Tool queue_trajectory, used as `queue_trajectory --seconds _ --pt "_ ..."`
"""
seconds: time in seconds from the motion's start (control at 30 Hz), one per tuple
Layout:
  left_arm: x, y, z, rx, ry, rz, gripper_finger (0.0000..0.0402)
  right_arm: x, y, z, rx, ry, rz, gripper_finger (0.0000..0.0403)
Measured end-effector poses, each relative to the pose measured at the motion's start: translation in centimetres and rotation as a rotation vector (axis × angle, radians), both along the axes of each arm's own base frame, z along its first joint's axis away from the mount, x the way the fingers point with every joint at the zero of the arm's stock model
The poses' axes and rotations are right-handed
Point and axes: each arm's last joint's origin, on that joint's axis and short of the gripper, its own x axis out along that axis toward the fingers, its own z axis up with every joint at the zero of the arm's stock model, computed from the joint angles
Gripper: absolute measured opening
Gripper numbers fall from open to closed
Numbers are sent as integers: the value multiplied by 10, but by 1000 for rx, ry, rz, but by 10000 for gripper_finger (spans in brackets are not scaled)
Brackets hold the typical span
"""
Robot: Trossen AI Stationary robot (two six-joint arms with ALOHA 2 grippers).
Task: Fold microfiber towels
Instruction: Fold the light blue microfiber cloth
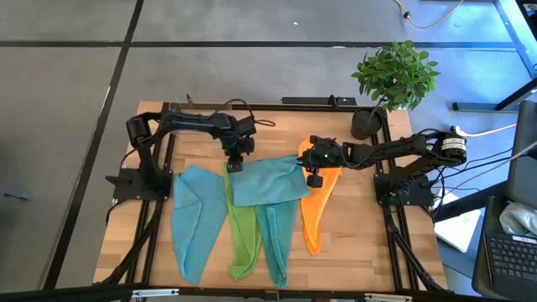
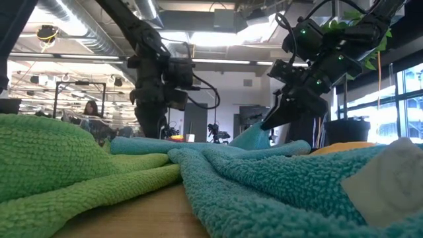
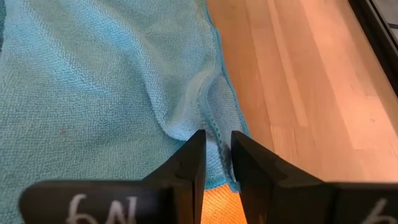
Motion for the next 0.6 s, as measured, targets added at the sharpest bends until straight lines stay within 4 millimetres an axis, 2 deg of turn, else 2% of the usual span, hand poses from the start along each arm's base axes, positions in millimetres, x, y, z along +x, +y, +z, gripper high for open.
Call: queue_trajectory --seconds 0.37,0.6 --pt "-2 1 0 66 45 -6 89 0 0 0 -1 0 1 78" --pt "-1 1 -8 3 41 -11 89 0 1 -1 19 2 25 78"
